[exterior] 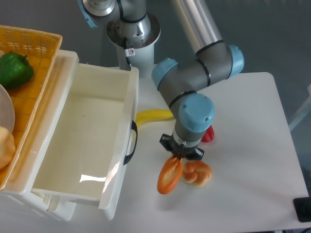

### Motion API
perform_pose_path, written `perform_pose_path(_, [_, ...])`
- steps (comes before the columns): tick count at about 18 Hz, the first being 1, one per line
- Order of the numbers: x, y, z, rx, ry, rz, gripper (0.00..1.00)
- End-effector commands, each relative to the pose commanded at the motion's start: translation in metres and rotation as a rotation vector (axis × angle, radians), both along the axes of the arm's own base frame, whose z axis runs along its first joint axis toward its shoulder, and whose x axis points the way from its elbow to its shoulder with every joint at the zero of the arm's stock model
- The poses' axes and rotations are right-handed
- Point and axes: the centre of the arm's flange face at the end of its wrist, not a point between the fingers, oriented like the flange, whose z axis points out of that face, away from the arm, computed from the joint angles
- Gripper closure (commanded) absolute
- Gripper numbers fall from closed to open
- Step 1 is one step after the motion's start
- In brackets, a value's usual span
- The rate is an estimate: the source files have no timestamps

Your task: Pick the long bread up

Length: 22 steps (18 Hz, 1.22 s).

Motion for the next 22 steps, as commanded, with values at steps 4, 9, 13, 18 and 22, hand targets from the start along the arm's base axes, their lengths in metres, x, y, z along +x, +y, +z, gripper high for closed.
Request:
perform_pose_path(4, [-0.009, -0.017, 0.020, 0.042, -0.003, -0.021, 1.00])
perform_pose_path(9, [-0.018, -0.037, 0.035, 0.050, 0.003, -0.038, 1.00])
perform_pose_path(13, [-0.022, -0.051, 0.041, 0.059, 0.004, -0.051, 1.00])
perform_pose_path(18, [-0.029, -0.063, 0.052, 0.075, 0.016, -0.041, 1.00])
perform_pose_path(22, [-0.031, -0.069, 0.050, 0.080, -0.008, -0.028, 1.00])
